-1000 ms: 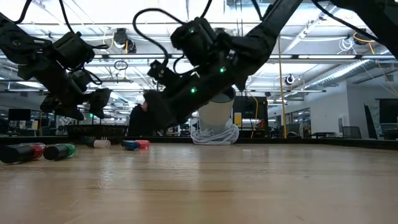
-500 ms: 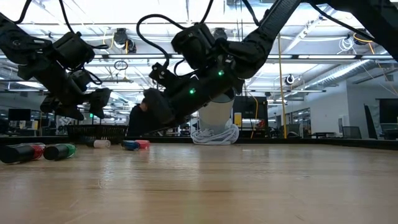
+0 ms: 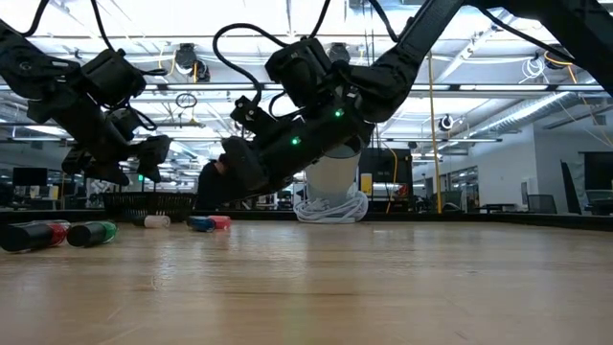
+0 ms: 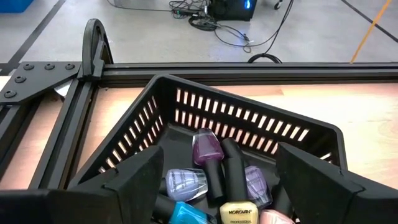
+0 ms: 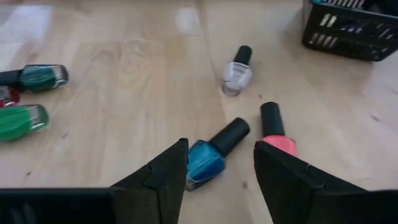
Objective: Pick & Place Nail Polish
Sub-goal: Put the dark blue nail polish bottle into the black basket
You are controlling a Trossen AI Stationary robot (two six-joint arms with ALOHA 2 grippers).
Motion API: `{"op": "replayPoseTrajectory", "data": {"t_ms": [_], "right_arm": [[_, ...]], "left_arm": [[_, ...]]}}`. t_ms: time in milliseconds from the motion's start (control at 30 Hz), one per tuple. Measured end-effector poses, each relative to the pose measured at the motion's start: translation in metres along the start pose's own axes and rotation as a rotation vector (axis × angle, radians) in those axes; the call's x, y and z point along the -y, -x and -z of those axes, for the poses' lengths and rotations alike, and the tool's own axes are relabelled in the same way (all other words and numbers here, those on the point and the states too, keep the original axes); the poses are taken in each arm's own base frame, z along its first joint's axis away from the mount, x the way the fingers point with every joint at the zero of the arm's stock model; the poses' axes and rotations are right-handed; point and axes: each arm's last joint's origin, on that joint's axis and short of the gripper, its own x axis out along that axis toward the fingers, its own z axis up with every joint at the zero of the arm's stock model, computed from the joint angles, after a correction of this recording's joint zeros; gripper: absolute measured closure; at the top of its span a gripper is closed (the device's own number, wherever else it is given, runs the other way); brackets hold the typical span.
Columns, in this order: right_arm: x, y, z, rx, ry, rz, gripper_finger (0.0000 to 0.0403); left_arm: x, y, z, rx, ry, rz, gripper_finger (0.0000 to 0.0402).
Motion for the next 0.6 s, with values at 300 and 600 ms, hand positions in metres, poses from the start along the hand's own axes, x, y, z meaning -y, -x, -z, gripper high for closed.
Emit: {"op": "replayPoseTrajectory", "data": {"t_ms": [300, 600], "right_arm": [[-0.001, -0.014, 0.016, 0.005, -0.008, -0.003, 0.0198], [-0.006, -0.028, 0.021, -0.014, 0.025, -0.026, 0.0206]], "left_arm": [[0.0, 0.0, 0.0, 0.0, 0.004, 0.0, 0.0105], [0.0, 0.0, 0.0, -0.003, -0.007, -0.003, 0.0105]]}}
